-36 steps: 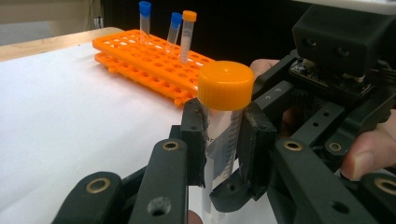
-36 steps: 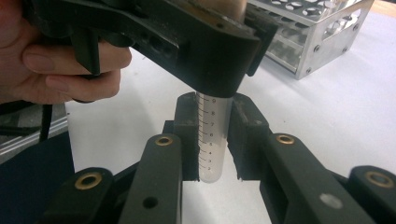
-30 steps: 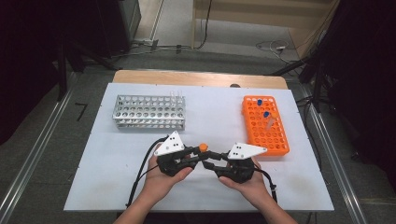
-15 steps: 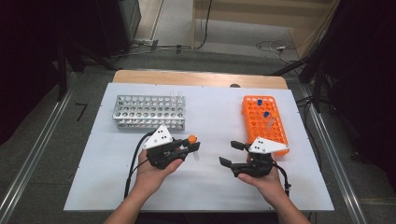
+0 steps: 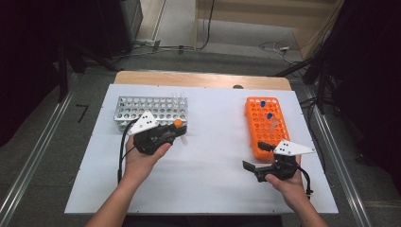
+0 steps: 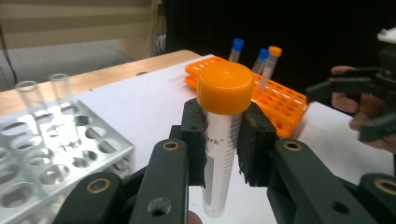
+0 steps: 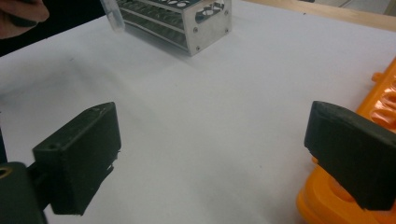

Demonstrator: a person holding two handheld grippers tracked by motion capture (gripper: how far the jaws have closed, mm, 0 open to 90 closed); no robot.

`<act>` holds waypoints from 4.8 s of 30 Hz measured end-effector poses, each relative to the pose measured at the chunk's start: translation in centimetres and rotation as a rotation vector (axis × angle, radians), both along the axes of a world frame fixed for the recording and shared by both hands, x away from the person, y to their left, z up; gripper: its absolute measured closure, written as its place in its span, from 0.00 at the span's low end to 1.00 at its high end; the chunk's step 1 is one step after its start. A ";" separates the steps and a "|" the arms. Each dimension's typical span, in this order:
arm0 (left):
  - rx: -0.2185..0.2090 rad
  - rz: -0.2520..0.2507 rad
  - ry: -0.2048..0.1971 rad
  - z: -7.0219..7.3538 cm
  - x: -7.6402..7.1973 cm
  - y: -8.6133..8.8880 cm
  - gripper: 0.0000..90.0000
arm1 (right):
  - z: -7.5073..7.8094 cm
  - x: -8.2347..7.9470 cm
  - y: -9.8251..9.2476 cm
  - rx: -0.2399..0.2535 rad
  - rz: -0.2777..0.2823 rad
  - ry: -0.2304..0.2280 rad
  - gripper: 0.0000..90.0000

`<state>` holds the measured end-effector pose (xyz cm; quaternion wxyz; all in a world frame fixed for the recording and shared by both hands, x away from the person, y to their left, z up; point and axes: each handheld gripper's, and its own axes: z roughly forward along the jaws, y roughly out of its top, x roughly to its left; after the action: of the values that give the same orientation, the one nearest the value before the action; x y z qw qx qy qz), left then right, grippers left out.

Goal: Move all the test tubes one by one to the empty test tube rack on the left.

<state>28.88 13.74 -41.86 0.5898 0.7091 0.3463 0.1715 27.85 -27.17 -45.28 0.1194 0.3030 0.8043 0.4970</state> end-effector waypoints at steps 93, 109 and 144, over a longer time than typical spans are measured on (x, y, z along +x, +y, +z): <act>0.135 0.356 0.013 0.1 14.1 2.4 0.83 | -1.3 0.7 -3.6 0.018 -0.050 0.019 0.00; 0.203 0.358 0.034 -0.9 13.9 1.6 0.82 | -1.3 0.7 -3.6 0.017 -0.049 0.017 0.00; 0.056 0.213 0.083 -1.1 4.6 1.2 0.00 | -0.4 2.4 -4.4 0.044 -0.172 -0.007 0.02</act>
<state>33.51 14.92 -43.00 0.5335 0.6909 0.4387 0.2134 30.28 -31.53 -45.67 0.1578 0.3715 0.7638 0.5037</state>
